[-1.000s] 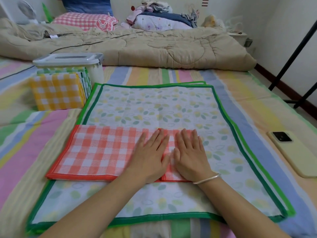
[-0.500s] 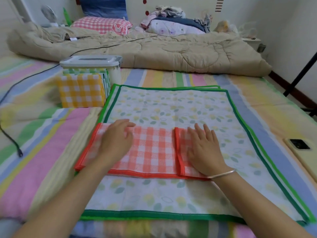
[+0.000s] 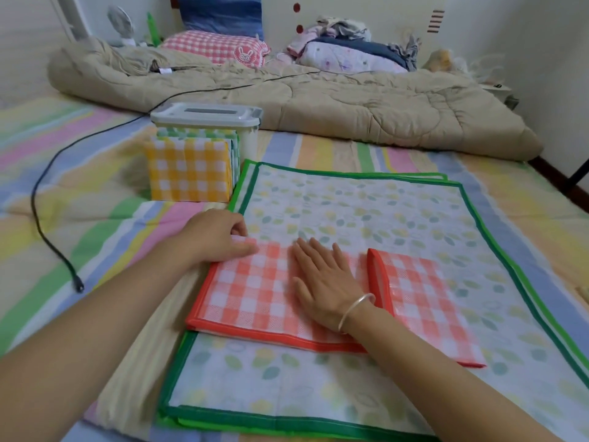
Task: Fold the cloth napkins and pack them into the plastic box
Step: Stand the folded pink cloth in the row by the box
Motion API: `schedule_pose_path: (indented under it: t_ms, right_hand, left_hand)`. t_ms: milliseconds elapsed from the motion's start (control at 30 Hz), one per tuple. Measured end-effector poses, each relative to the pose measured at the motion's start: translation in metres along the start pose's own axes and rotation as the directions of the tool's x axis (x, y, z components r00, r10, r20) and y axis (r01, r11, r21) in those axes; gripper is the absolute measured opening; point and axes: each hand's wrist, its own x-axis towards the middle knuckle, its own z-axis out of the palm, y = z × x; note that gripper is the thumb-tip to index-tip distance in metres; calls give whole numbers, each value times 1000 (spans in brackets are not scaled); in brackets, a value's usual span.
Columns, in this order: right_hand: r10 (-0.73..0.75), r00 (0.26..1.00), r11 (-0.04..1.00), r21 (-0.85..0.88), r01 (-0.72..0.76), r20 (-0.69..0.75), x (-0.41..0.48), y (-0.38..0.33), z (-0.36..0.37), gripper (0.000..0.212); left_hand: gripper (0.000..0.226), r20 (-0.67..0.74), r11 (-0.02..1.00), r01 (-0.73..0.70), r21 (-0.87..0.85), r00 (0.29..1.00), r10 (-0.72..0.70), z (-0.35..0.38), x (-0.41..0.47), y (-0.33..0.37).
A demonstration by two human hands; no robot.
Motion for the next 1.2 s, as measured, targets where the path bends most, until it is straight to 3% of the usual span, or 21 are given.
schedule_pose_path:
  t_ms: [100,167,233,333,400,500,567,733,900,1033,1200]
  right_hand:
    - [-6,1000,1000,-2,6,18,-2,0,6,83]
    - [-6,999,1000,-7,7,33,-3,-1,8,81]
    - [-5,999,1000,-9,5,38,-3,-1,9,80]
    - [-3,999,1000,6,3,38,-3,-1,9,82]
    - [-8,1000,1000,21,8,19,-3,-1,6,83]
    - [-36,997,999,-1,36,-63,-2,-3,-6,74]
    - [-58,998,998,-2,58,-40,-1,-3,-15,69]
    - [-66,966,998,26,62,249,-6,-1,-29,115]
    - [-57,920,998,-14,67,387,-8,-7,-29,136]
    - [-41,905,999,-14,52,424,-7,-9,-29,139]
    - [-31,914,999,-20,43,404,-9,-17,-37,138]
  left_hand:
    - [50,54,998,51,-28,997,-49,-6,2,0]
    - [55,99,957,110,-270,991,-86,-11,-2,1]
    - [56,240,845,234,-480,962,-130,-17,-10,-2]
    - [58,509,832,389,-397,847,-153,-22,-28,-15]
    - [59,564,867,391,-308,809,-165,-19,-36,-20]
    - [41,506,896,350,-274,845,-175,-13,-41,-16]
    - [35,481,893,346,-286,858,-179,-11,-43,-13]
    - [37,464,877,365,-314,864,-194,-11,-48,-11]
    - [42,460,846,397,-355,863,-211,-13,-55,-9]
    - [29,447,738,408,-538,880,-160,-18,-66,1]
    - [40,328,615,280,-737,944,-36,-27,-70,42]
